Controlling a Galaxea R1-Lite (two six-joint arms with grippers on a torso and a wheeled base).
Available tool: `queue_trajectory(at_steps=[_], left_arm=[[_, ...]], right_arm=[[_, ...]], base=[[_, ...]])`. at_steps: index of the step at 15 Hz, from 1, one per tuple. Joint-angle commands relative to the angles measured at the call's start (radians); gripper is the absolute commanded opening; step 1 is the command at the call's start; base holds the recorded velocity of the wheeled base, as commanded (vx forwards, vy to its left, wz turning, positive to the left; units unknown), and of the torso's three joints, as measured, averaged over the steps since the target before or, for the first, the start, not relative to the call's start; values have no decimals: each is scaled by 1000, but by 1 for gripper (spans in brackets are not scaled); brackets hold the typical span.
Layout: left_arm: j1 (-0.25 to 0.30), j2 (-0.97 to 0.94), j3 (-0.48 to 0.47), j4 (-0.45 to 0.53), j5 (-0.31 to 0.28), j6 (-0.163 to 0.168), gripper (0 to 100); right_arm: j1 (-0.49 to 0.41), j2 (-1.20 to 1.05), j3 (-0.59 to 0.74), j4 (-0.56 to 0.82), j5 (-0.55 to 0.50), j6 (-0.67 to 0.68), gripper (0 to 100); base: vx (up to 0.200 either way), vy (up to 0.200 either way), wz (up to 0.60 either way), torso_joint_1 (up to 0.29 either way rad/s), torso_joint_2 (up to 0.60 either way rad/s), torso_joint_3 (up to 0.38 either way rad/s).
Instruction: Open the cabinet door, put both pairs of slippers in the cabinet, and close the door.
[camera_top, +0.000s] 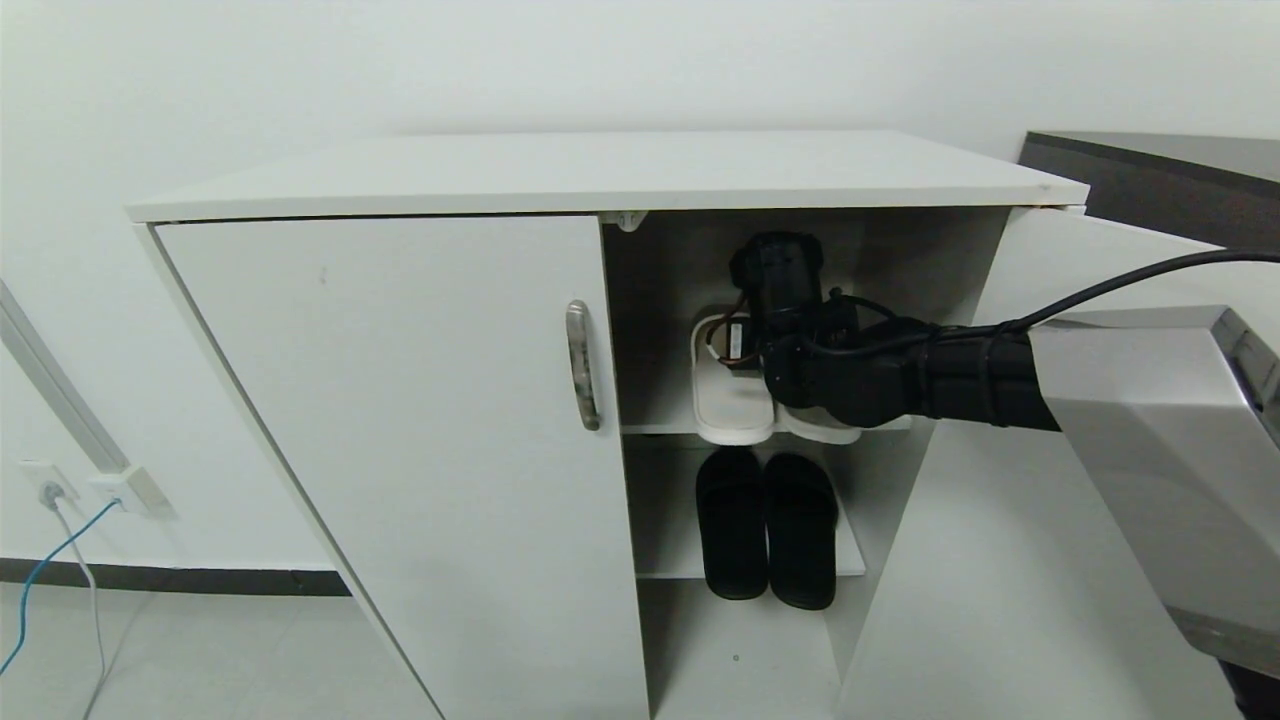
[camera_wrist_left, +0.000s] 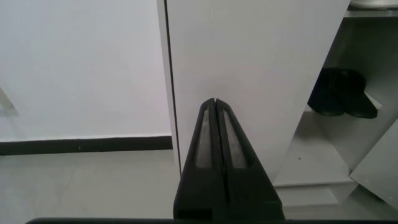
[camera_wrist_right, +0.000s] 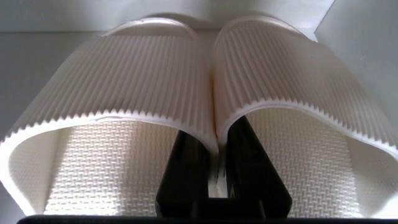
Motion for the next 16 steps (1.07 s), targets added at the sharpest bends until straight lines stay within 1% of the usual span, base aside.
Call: queue_trajectory(at_steps=[1, 3, 4, 8, 12, 16], left_arm=[[0, 1, 1, 0, 0, 1, 0], [0, 0, 1, 0, 0, 0, 0], [0, 0, -1, 0, 0, 0, 0], [0, 0, -1, 0, 0, -2, 0], [0, 1, -1, 0, -3, -3, 0], [0, 1, -1, 0, -3, -3, 0]], right_arm=[[0, 4, -1, 2, 0, 0, 0], [0, 5, -1, 2, 0, 0, 0], [0, 5, 1, 2, 0, 0, 100], [2, 1, 10, 3, 0, 0, 100], [17, -45, 77, -1, -3, 3, 100], [60, -185, 268, -32, -3, 15, 100]], base=[[0, 0, 0, 0, 0, 0], [0, 0, 0, 0, 0, 0], [0, 0, 0, 0, 0, 0], [0, 0, 0, 0, 0, 0], [0, 0, 0, 0, 0, 0], [0, 0, 0, 0, 0, 0]])
